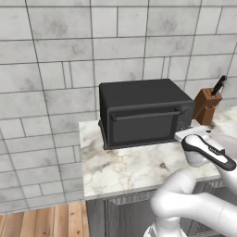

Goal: Pull the toaster oven rack outwards. Pick up the baguette from the plate and place it on the toaster oven rack. Close the toaster oven door fully and set the temperature to the lowest setting.

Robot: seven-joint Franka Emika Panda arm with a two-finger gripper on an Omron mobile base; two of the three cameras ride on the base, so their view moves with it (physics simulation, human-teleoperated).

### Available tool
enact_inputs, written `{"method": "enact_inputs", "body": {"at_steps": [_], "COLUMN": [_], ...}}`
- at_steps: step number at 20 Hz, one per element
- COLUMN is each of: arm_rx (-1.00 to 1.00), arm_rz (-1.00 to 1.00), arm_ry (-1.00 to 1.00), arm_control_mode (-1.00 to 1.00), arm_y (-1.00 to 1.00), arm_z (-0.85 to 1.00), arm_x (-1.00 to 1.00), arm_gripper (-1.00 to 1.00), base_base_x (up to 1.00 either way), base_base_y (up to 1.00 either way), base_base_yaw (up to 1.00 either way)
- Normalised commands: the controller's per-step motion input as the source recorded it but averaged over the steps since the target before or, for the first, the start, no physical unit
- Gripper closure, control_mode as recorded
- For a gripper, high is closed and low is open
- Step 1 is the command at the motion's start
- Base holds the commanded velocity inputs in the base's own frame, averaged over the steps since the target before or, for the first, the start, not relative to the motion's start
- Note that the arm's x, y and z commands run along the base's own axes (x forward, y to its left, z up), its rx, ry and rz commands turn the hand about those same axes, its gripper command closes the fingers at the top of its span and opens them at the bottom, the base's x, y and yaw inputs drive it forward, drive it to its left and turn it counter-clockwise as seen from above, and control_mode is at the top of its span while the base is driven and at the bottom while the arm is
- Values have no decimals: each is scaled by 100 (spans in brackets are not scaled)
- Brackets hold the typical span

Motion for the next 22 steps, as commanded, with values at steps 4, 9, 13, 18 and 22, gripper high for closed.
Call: {"method": "enact_inputs", "body": {"at_steps": [4, 9, 13, 18, 22], "arm_rx": [-10, -19, -23, -22, -20], "arm_rz": [0, 0, 0, 0, 0], "arm_ry": [0, 0, 0, 0, 0], "arm_control_mode": [-100, -100, -100, -100, -100], "arm_y": [6, 4, 1, 0, 0], "arm_z": [0, 0, 0, 0, 0], "arm_x": [5, 1, 0, 0, 0], "arm_gripper": [100, 100, 100, 100, 100], "base_base_x": [0, 0, 0, 0, 0], "base_base_y": [0, 0, 0, 0, 0], "base_base_yaw": [0, 0, 0, 0, 0]}}
